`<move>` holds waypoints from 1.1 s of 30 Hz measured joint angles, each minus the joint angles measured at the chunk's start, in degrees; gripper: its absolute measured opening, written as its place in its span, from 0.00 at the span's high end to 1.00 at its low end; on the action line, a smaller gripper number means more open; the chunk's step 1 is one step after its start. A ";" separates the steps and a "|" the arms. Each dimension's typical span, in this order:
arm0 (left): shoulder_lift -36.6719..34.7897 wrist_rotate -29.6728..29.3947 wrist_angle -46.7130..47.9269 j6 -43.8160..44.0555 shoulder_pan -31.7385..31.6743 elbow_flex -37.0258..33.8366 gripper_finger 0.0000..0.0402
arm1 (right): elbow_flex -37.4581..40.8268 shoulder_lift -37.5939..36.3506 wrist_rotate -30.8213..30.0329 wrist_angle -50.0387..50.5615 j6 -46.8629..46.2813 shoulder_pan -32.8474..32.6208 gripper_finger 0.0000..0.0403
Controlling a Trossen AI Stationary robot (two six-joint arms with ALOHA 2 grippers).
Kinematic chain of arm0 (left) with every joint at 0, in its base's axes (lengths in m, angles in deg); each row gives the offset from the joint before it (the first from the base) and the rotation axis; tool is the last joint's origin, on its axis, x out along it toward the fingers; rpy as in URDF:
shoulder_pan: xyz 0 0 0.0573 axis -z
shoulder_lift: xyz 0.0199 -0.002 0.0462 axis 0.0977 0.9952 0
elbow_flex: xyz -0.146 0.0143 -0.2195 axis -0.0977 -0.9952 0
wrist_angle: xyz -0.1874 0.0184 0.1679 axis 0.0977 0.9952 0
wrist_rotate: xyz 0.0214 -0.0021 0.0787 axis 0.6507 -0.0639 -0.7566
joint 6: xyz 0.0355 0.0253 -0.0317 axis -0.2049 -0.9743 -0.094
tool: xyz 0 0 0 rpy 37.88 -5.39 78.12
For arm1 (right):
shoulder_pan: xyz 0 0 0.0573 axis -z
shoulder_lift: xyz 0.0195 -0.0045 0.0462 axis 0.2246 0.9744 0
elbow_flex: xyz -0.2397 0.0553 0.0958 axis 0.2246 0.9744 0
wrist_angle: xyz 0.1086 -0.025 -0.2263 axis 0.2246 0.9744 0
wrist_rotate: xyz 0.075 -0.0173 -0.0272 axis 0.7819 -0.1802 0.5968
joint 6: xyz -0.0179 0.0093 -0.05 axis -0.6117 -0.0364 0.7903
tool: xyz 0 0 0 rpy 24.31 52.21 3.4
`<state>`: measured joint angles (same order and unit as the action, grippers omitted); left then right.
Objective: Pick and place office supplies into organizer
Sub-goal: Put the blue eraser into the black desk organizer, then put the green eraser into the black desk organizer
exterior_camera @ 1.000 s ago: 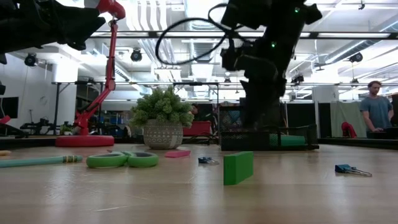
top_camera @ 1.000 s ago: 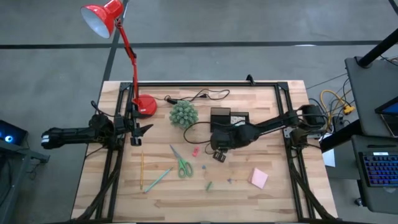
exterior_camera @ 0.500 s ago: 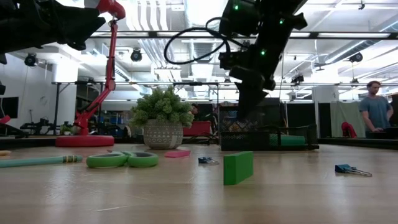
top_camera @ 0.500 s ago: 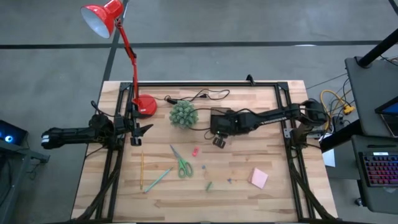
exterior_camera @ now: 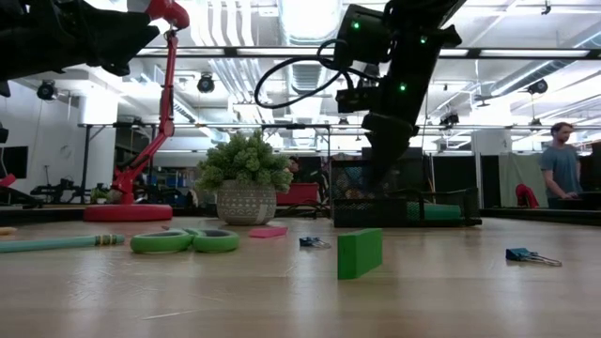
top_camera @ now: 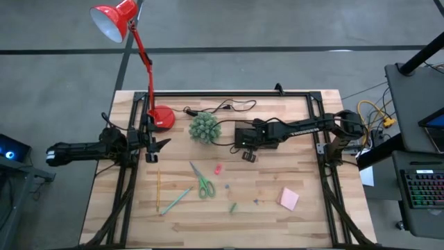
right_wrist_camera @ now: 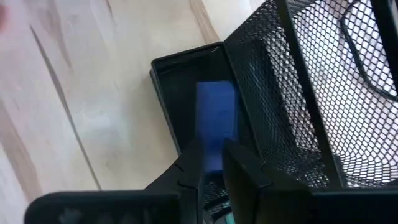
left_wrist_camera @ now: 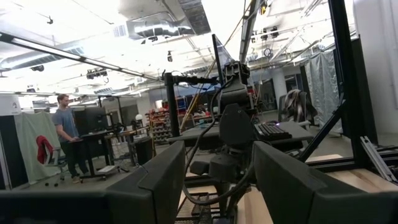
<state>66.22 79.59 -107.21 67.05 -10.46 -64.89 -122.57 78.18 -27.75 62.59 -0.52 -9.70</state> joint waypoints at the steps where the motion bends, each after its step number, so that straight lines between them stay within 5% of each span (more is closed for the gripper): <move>1: 0.00 0.00 -0.01 0.00 0.00 0.00 0.56 | 0.00 0.00 -0.01 0.01 0.01 0.02 0.90; 13: 0.00 -0.02 0.00 -0.02 -0.01 -0.02 0.56 | -0.02 0.02 -0.01 -0.10 -1.81 0.14 0.89; 18: 0.00 -0.02 -0.01 -0.03 0.01 -0.02 0.56 | -1.72 0.02 4.90 -0.01 -6.65 -0.19 0.87; 27: 0.00 0.00 0.00 -0.02 0.00 -0.02 0.56 | -8.56 0.02 14.25 0.38 -14.35 -6.09 0.65; 33: 0.00 -0.02 -0.02 -0.02 -0.01 -0.02 0.56 | -12.04 0.02 15.39 -0.34 -6.97 -15.30 0.55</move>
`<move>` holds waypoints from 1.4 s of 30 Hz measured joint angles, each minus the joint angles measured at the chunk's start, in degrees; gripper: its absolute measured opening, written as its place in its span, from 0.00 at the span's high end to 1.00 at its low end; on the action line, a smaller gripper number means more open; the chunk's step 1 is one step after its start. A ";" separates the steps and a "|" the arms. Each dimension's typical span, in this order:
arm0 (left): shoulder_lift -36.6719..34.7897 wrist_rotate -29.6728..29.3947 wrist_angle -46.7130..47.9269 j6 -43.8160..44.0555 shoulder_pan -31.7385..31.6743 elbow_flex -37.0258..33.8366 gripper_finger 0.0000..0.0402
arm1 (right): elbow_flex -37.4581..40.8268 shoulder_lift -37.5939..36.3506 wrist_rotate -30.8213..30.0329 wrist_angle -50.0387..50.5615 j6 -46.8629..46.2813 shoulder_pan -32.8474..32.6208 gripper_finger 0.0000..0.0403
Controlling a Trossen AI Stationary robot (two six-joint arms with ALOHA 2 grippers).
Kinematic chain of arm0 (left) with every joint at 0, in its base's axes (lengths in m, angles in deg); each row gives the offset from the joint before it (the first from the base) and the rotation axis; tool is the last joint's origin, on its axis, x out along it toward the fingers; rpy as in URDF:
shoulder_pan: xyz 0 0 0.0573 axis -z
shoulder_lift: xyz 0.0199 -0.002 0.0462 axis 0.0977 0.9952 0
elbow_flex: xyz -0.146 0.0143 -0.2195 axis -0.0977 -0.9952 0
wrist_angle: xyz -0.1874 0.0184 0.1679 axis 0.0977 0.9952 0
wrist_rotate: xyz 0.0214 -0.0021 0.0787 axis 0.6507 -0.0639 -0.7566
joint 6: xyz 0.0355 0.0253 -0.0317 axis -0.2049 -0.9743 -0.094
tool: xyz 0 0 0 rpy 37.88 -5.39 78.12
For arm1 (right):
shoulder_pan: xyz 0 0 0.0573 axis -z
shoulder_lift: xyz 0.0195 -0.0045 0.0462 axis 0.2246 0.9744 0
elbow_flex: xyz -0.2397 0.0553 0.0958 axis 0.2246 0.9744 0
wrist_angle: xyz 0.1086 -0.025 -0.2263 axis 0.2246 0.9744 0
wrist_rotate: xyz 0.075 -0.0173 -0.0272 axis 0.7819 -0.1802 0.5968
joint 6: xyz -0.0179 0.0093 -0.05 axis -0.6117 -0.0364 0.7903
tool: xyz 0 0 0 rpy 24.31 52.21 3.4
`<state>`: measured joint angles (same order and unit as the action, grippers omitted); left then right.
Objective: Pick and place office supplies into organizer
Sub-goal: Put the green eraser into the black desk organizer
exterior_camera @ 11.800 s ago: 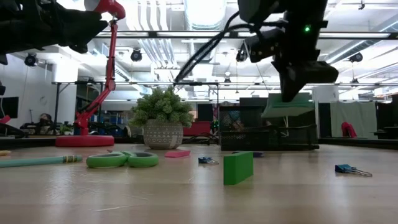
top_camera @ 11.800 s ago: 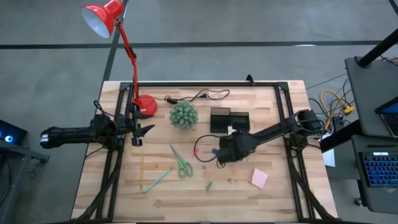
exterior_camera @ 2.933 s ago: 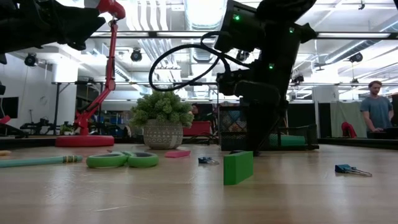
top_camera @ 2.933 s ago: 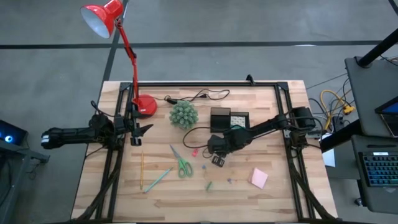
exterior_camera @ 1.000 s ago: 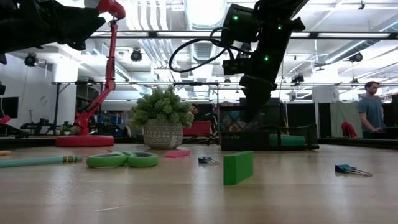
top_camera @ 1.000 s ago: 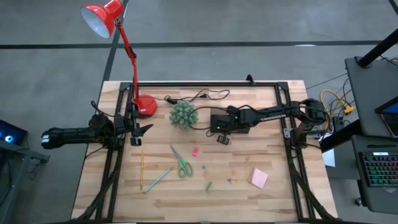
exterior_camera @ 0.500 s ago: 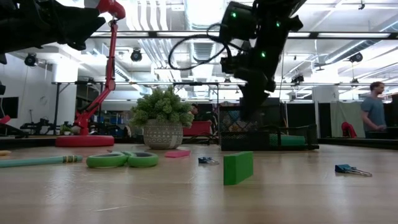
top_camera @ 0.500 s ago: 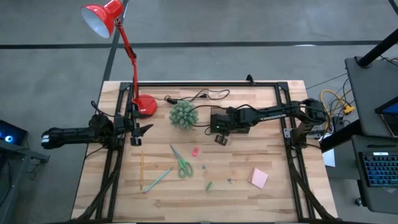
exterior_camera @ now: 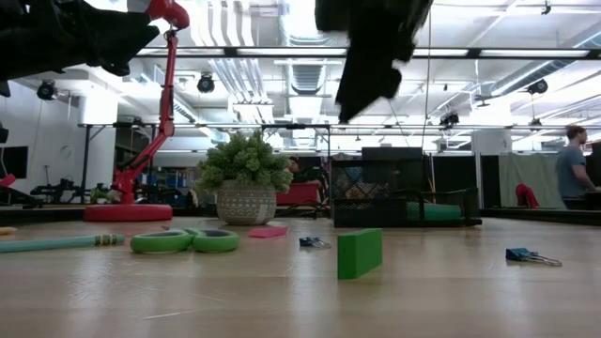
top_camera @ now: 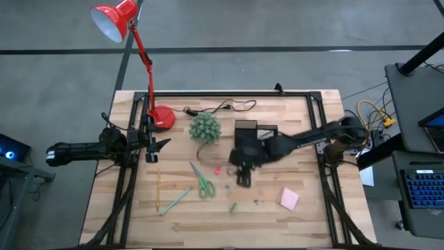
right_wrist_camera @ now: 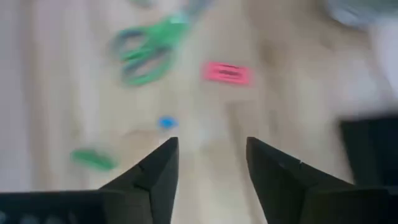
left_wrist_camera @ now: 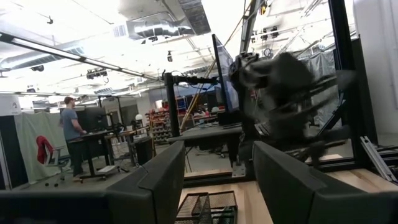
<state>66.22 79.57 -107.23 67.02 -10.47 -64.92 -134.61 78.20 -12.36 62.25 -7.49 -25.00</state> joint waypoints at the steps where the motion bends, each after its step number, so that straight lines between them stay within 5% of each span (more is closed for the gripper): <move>1: 0.00 0.00 0.00 0.00 0.02 0.02 0.56 | -0.18 0.00 -0.19 -0.93 2.22 -1.80 0.55; 10: 0.00 0.00 -0.02 0.00 0.00 0.00 0.56 | 0.26 2.47 -3.02 -13.55 21.85 -13.56 0.58; 42: 0.02 -0.11 0.10 0.02 0.01 0.00 0.56 | -5.74 19.00 -1.62 -8.08 28.45 -15.35 0.62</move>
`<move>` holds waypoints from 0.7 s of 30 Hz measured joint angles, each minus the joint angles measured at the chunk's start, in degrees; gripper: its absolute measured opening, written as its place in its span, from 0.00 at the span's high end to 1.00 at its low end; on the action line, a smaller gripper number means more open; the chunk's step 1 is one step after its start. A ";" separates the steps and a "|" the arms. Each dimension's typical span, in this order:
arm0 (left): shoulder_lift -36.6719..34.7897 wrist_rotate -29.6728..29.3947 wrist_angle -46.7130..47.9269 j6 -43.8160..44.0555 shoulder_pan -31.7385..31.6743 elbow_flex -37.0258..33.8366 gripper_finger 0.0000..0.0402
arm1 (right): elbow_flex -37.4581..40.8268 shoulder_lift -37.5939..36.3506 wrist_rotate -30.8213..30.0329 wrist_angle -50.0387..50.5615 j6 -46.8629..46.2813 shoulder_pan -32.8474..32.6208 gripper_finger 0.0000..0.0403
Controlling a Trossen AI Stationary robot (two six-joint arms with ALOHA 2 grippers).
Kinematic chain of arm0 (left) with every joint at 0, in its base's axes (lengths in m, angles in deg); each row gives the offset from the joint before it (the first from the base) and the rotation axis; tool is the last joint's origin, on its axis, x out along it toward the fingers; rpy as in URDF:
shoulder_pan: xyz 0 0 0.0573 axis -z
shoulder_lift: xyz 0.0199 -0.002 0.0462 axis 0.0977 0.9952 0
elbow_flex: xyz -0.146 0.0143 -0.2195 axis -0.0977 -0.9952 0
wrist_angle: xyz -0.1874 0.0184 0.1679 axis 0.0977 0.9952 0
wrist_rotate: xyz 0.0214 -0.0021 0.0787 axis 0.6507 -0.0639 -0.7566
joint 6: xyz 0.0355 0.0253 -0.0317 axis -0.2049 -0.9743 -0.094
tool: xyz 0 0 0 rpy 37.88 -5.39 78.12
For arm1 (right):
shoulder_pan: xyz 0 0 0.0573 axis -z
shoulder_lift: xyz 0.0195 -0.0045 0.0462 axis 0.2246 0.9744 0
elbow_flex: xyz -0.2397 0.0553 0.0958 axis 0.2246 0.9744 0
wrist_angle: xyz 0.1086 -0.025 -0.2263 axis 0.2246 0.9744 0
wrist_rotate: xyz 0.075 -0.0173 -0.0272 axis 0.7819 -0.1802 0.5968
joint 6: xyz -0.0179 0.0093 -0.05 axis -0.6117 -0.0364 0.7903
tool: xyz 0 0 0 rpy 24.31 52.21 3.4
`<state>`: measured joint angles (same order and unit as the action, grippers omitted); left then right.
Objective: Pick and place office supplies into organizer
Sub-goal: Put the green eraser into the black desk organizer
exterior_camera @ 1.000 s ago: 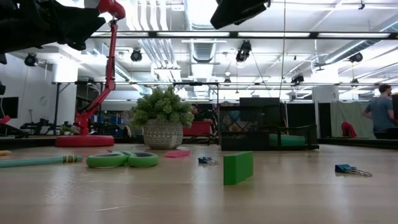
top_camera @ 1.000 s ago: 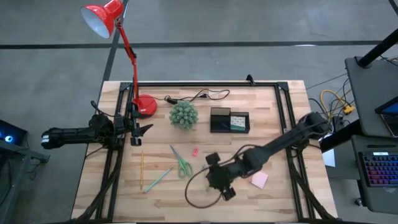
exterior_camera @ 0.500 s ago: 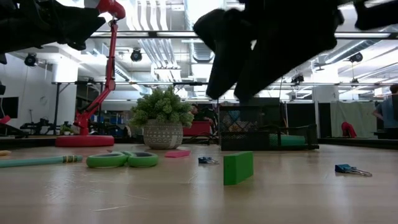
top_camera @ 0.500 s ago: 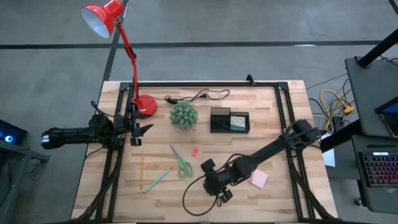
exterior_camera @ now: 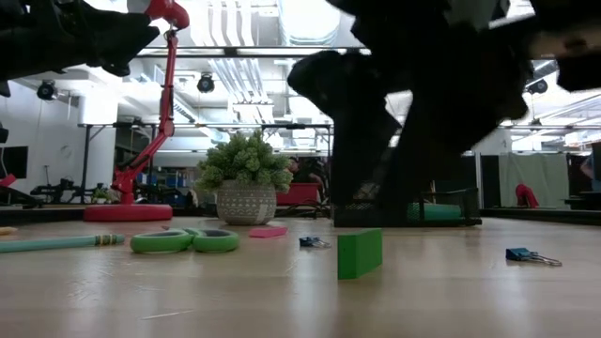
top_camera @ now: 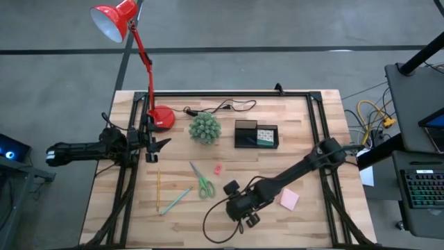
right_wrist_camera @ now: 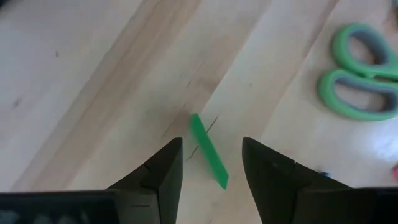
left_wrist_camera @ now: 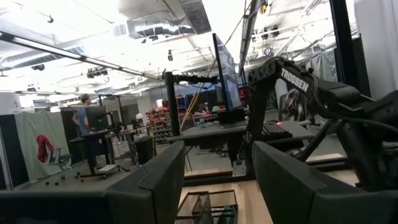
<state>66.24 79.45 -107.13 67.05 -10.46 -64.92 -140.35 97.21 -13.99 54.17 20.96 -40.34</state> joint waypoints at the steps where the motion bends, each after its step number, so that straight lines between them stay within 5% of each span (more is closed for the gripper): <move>1: 0.04 0.00 -0.11 0.00 0.01 0.00 0.56 | 0.01 0.49 -0.02 0.20 0.44 -0.01 0.62; 21: 0.07 -0.07 -0.08 0.02 -0.01 0.00 0.56 | 0.09 1.81 -0.52 -0.29 2.52 0.01 0.82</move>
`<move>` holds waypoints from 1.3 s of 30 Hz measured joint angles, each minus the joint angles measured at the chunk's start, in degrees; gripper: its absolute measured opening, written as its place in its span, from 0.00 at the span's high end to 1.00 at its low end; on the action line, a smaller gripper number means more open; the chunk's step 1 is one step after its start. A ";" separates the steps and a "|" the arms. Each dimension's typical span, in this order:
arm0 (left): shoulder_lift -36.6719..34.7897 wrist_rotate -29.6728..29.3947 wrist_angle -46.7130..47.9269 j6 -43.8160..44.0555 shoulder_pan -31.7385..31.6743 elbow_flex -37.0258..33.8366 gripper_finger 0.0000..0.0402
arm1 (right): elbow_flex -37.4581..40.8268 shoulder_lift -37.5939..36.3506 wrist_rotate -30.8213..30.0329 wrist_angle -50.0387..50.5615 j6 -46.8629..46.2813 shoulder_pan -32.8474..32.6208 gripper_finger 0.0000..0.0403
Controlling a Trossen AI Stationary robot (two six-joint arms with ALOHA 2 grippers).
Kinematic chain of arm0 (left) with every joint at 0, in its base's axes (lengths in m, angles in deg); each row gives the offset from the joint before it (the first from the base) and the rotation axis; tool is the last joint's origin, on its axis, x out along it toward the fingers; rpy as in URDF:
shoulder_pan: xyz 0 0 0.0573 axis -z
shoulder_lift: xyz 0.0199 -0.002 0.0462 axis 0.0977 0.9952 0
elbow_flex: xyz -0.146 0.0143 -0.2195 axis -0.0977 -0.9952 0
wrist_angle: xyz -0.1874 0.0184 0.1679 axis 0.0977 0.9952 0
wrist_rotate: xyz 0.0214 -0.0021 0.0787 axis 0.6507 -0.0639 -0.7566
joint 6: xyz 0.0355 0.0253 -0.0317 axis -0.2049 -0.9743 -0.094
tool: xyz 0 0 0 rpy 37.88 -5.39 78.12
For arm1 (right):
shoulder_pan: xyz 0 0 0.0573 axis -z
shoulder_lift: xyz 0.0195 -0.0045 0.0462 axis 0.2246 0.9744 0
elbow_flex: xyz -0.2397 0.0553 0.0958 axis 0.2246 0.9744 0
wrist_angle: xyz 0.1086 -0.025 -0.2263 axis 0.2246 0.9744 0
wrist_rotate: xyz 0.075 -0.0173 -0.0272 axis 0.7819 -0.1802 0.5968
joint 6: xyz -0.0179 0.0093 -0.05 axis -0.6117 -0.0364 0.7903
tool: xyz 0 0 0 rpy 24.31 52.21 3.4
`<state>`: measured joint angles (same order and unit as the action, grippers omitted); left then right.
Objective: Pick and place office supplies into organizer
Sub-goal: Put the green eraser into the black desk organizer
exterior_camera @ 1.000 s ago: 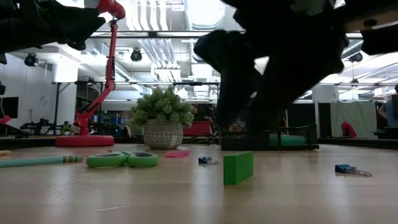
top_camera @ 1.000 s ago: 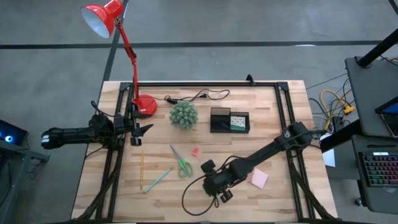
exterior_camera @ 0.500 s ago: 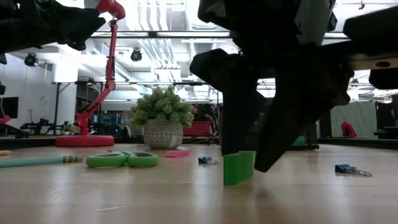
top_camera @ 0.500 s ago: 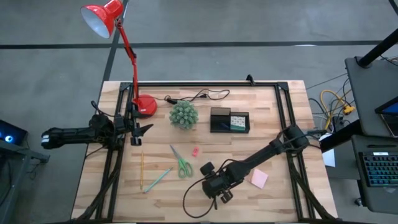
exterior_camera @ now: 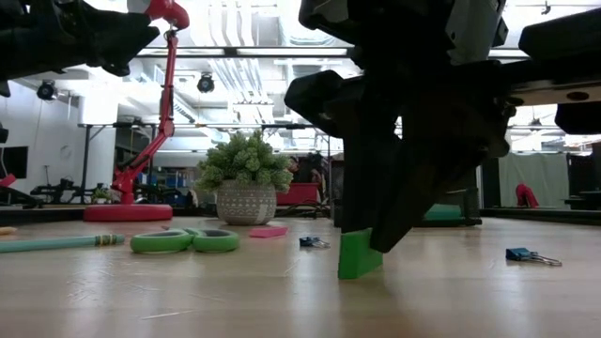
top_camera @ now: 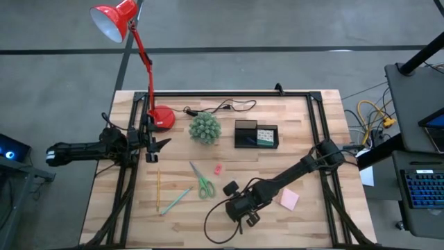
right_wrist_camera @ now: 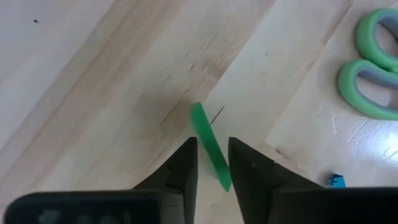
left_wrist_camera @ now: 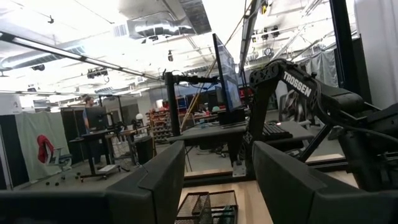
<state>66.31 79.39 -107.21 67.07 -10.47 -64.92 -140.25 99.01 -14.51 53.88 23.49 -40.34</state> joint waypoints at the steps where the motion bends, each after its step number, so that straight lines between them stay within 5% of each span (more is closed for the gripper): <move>1: 0.00 0.00 0.00 -0.02 0.01 0.00 0.56 | 0.00 0.00 0.02 0.00 0.00 0.00 0.84; 16: -0.09 -0.06 0.00 0.00 0.02 0.00 0.56 | -0.19 0.84 -0.50 0.17 1.29 0.58 0.96; 24: -0.10 -0.02 0.10 0.00 0.01 0.00 0.56 | -2.99 -0.71 -17.25 9.64 -2.67 2.54 0.96; 39: -0.09 0.00 -0.01 0.00 0.01 0.00 0.56 | -2.99 -5.83 -18.97 21.81 -6.25 13.25 0.97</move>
<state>66.22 79.39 -107.22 67.07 -10.46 -64.92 -143.25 93.18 -33.48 75.69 17.24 -27.08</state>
